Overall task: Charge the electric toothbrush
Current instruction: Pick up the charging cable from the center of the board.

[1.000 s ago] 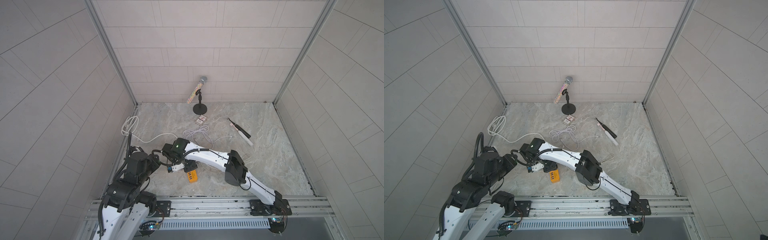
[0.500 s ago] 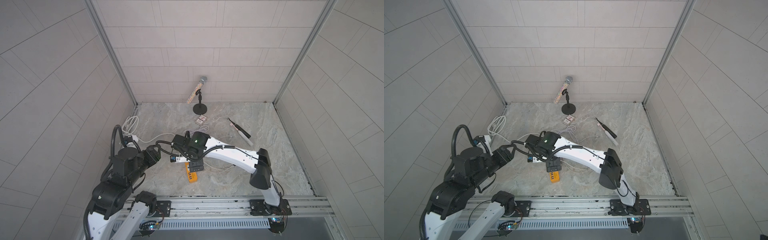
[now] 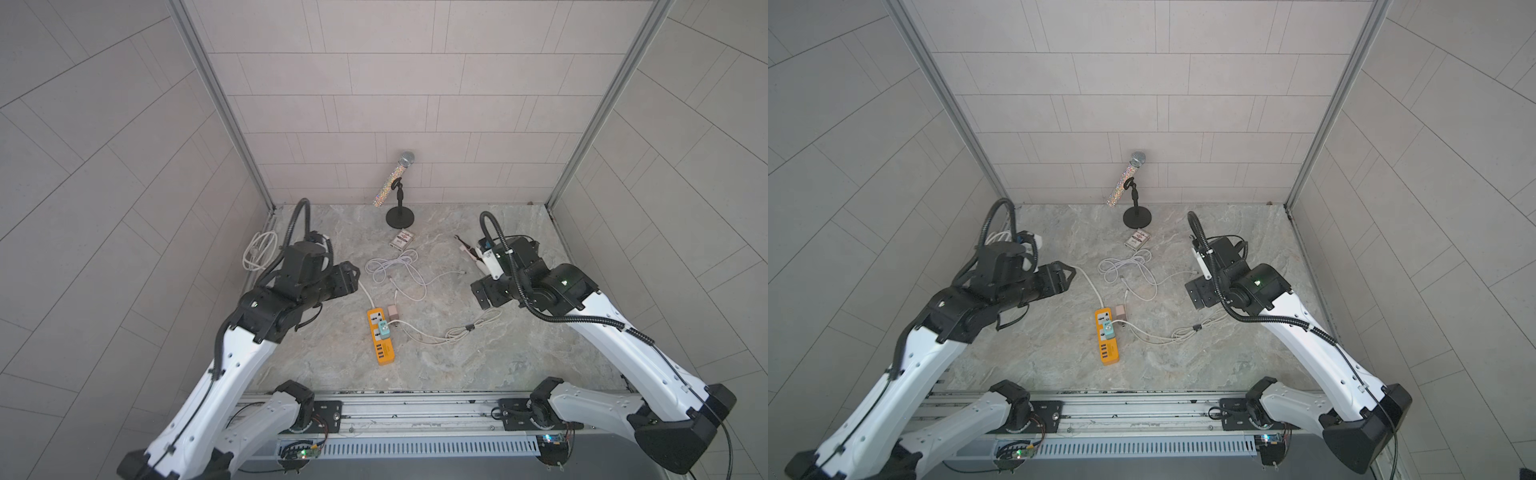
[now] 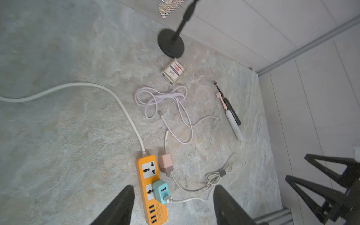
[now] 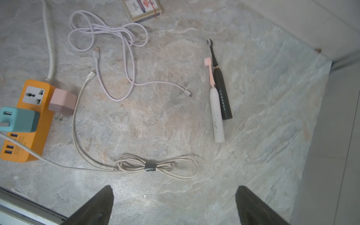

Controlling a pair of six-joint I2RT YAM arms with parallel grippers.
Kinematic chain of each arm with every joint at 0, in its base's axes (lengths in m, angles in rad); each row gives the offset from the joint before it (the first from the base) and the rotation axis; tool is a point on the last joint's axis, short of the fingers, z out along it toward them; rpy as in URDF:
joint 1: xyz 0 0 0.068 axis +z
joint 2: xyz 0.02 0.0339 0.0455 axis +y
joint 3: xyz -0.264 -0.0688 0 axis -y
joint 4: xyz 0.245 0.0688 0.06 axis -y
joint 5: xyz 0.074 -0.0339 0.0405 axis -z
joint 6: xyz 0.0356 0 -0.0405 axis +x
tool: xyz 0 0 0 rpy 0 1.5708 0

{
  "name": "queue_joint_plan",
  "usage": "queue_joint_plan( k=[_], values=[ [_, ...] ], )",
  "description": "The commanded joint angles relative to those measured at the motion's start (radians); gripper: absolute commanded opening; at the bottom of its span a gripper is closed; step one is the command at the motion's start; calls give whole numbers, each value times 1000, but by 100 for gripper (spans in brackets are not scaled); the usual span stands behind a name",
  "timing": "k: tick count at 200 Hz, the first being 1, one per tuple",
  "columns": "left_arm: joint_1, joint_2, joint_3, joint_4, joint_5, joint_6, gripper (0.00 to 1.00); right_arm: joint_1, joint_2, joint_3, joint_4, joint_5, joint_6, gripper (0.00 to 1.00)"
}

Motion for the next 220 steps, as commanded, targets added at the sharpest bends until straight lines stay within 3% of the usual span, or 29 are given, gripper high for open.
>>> queue_joint_plan(
  k=[1,30,58,88,109,133,160,220],
  values=[
    [-120,68,29,59,-56,43,70,-86,-4,-88,73,-96,190,100],
    [-248,192,25,75,-107,35,71,-126,-2,-192,213,-277,215,100],
    [-262,241,-56,104,-77,-40,71,-98,63,-253,397,-418,283,100],
    [-260,177,-140,97,-193,-87,71,47,223,-169,409,-355,213,100],
    [-256,117,-188,101,-287,-124,71,143,347,-113,409,-328,176,93],
    [-241,44,-226,61,-384,-149,70,225,468,-62,377,-350,176,78],
    [-192,-6,-265,53,-375,-159,70,337,553,-39,379,-315,178,71],
    [-171,-18,-280,56,-378,-156,70,434,695,14,382,-223,217,63]
  ],
)
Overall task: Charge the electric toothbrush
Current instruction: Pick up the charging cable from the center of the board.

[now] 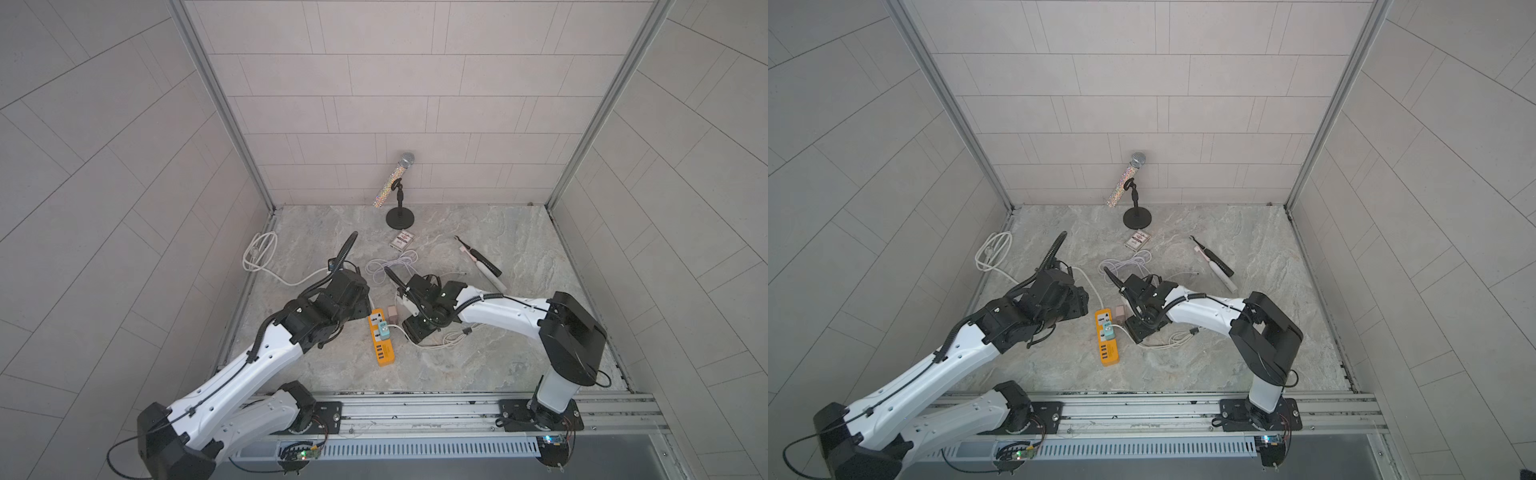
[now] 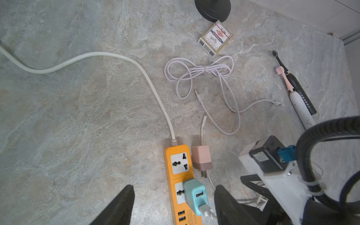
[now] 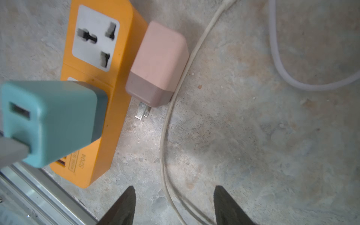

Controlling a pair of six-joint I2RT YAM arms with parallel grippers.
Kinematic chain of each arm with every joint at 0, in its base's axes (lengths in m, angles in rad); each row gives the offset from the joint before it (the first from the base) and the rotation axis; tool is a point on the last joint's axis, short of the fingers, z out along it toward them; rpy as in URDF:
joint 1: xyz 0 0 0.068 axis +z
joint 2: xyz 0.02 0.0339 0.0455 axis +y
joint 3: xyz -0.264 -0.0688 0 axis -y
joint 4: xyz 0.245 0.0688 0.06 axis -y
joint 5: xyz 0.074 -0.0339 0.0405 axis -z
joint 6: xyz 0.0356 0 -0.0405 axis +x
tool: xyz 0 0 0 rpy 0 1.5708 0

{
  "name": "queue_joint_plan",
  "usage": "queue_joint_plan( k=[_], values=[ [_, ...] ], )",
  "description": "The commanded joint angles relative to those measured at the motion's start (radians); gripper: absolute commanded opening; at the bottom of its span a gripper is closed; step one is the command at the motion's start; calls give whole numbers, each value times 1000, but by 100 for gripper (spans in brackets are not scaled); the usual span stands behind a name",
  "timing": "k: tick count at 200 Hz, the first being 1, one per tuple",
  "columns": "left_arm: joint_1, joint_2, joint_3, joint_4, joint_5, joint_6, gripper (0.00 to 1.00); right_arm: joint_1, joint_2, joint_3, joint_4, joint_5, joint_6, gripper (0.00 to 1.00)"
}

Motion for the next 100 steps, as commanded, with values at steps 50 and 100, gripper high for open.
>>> queue_joint_plan(
  k=[50,100],
  values=[
    [19,-27,-29,-8,-24,-17,70,53,102,54,42,93,96,58],
    [26,-39,-34,-13,-25,-14,70,85,136,40,42,127,135,55]
  ],
)
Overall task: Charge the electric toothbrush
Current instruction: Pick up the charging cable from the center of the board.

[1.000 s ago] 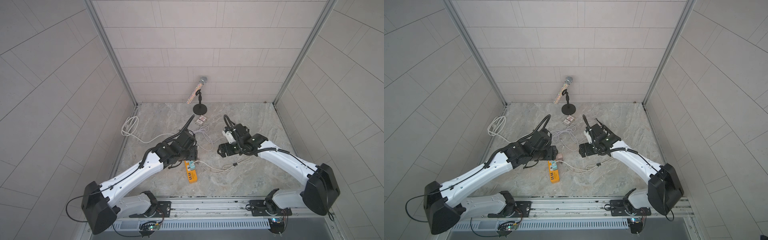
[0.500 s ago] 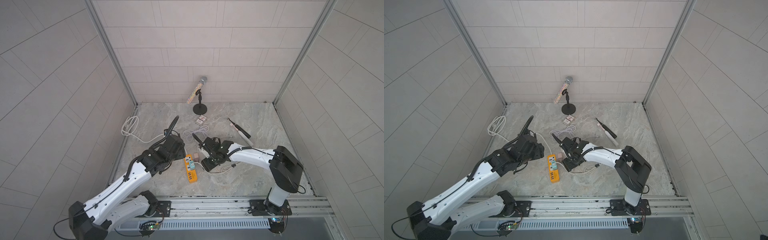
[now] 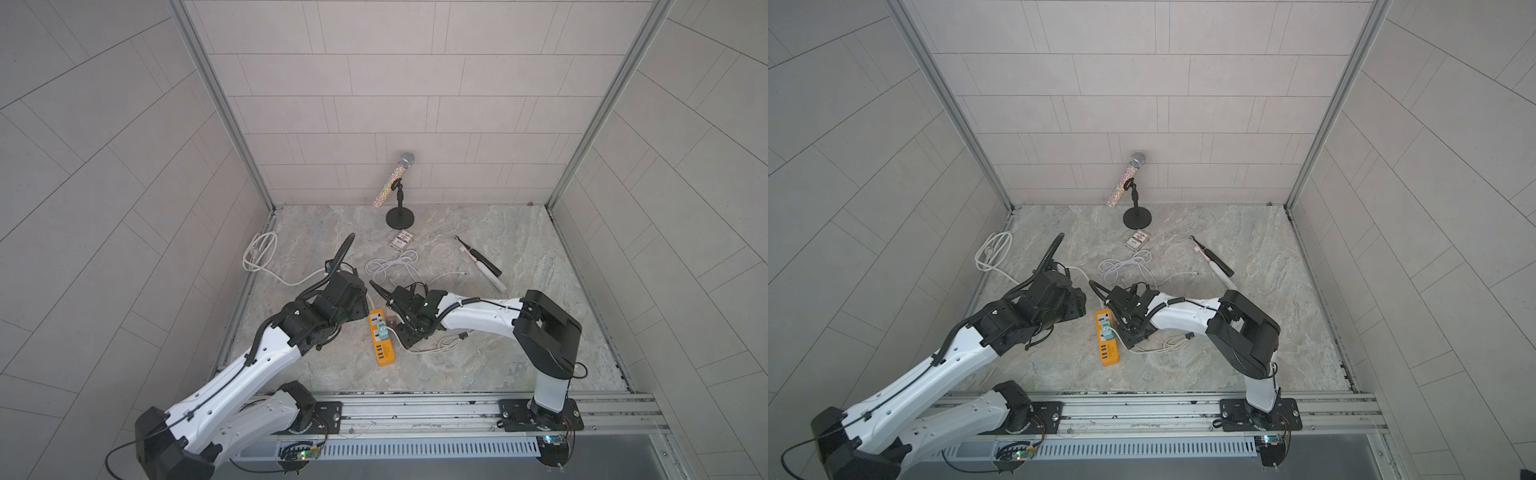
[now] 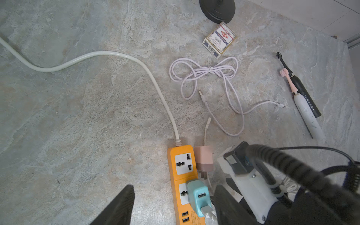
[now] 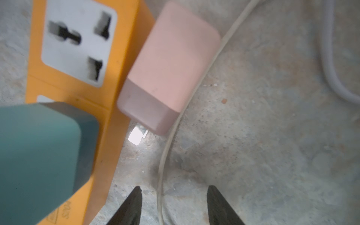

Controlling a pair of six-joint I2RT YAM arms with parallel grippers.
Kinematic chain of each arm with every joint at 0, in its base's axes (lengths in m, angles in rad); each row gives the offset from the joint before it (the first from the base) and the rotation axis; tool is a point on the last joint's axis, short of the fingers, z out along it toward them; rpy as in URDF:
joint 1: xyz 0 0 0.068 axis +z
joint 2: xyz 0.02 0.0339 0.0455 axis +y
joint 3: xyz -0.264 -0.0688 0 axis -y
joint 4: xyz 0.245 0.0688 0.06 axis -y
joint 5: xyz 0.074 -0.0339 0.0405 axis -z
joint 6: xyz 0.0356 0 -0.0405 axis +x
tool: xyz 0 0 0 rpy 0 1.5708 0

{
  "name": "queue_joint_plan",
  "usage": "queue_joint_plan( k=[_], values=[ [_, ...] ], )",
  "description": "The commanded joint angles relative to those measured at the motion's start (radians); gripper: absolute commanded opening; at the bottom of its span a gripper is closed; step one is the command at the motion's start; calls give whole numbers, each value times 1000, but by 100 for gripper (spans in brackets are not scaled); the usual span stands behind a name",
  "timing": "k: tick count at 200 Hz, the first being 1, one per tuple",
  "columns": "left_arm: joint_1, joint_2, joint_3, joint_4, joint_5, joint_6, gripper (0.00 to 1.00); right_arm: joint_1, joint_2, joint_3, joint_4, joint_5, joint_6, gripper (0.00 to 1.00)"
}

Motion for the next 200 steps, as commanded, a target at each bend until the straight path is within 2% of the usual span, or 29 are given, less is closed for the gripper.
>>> queue_joint_plan(
  k=[1,50,71,85,100,112,130,143,158,200],
  values=[
    [8,-15,-12,-15,-19,-13,70,10,27,1,-3,37,41,54],
    [17,-16,-9,-15,-15,-10,70,15,19,-58,-45,140,64,43],
    [21,-14,-13,-9,-10,-10,70,15,13,-95,-22,137,74,39],
    [24,-12,-12,-6,-7,-10,70,15,18,-105,-20,137,75,34],
    [25,-9,-12,-4,-5,-9,70,15,11,-121,-6,135,75,24],
    [26,-9,-9,-5,-2,-8,70,16,6,-129,0,125,75,22],
    [27,-12,-7,-2,1,-10,70,13,0,-141,-4,120,74,13],
    [28,-11,-4,4,6,-9,70,6,-9,-159,0,107,74,12],
    [28,-9,3,5,15,-7,70,-12,-28,-184,15,80,81,5],
    [28,18,24,34,63,2,70,-37,-140,-200,30,117,80,0]
  ],
)
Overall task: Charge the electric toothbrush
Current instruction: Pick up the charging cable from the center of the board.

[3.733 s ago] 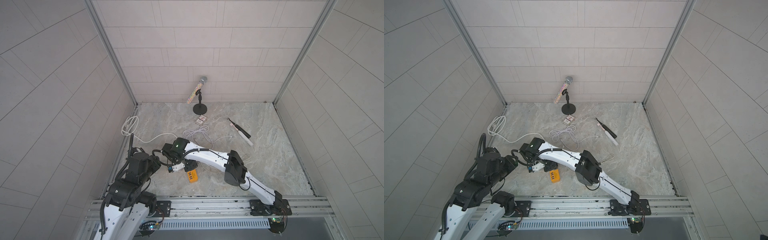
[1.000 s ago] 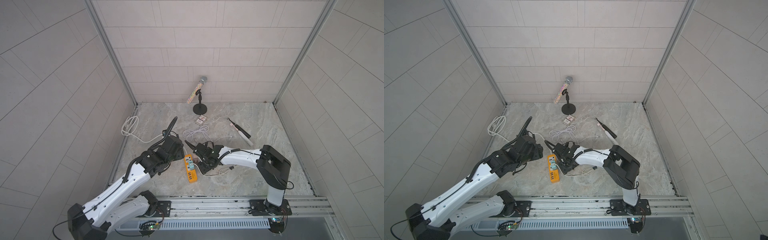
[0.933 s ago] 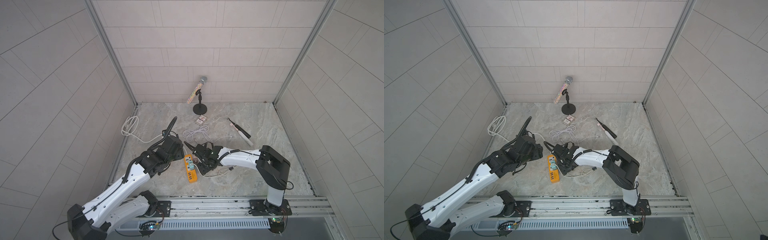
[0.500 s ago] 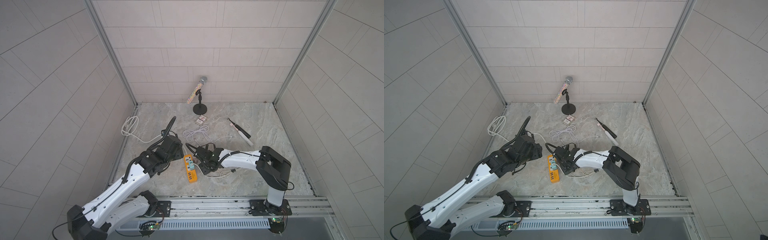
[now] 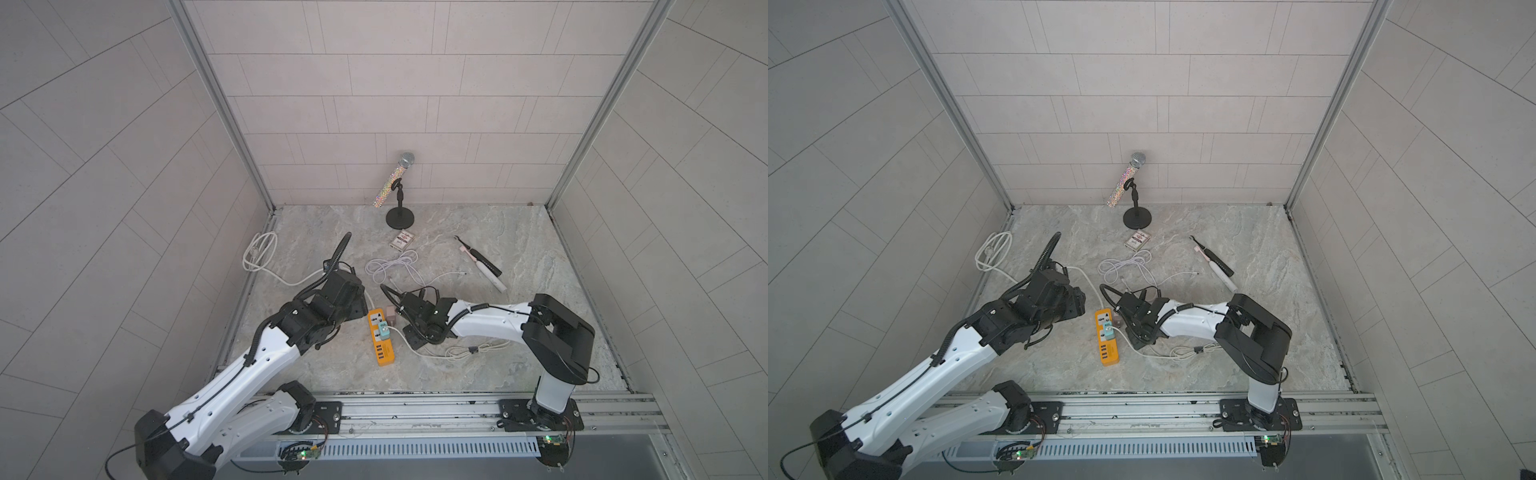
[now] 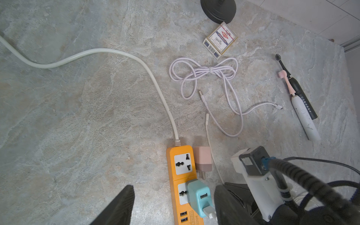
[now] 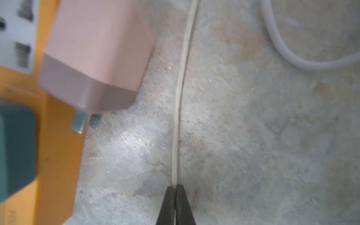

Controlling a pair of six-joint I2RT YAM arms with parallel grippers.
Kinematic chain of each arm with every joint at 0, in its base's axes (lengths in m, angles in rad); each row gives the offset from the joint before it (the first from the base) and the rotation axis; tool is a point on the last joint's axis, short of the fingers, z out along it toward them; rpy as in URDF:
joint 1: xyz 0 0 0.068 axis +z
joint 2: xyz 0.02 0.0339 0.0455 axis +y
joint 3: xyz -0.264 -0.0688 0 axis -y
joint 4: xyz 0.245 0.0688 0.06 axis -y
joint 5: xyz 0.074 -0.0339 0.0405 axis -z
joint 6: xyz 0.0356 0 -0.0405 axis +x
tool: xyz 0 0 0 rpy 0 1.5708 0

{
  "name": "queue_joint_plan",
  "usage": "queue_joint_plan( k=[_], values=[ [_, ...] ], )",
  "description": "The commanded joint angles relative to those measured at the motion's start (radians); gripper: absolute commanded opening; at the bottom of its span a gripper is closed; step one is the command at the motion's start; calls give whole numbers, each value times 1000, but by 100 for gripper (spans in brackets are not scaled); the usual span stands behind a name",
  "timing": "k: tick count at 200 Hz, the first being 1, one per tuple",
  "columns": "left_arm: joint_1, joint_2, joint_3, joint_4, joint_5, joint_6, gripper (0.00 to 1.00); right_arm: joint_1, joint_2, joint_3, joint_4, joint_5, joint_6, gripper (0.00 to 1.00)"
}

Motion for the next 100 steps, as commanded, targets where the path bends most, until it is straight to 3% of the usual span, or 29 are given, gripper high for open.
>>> queue_joint_plan(
  k=[1,52,83,100],
  values=[
    [5,18,30,24,24,1,70,-16,-54,-32,-76,33,12,0],
    [6,125,101,93,149,41,70,-79,-201,-85,-35,75,14,0],
    [7,228,184,63,184,89,70,-147,-258,-103,14,30,15,0],
    [8,252,148,168,232,69,70,-160,-291,-104,30,31,4,0]
  ],
)
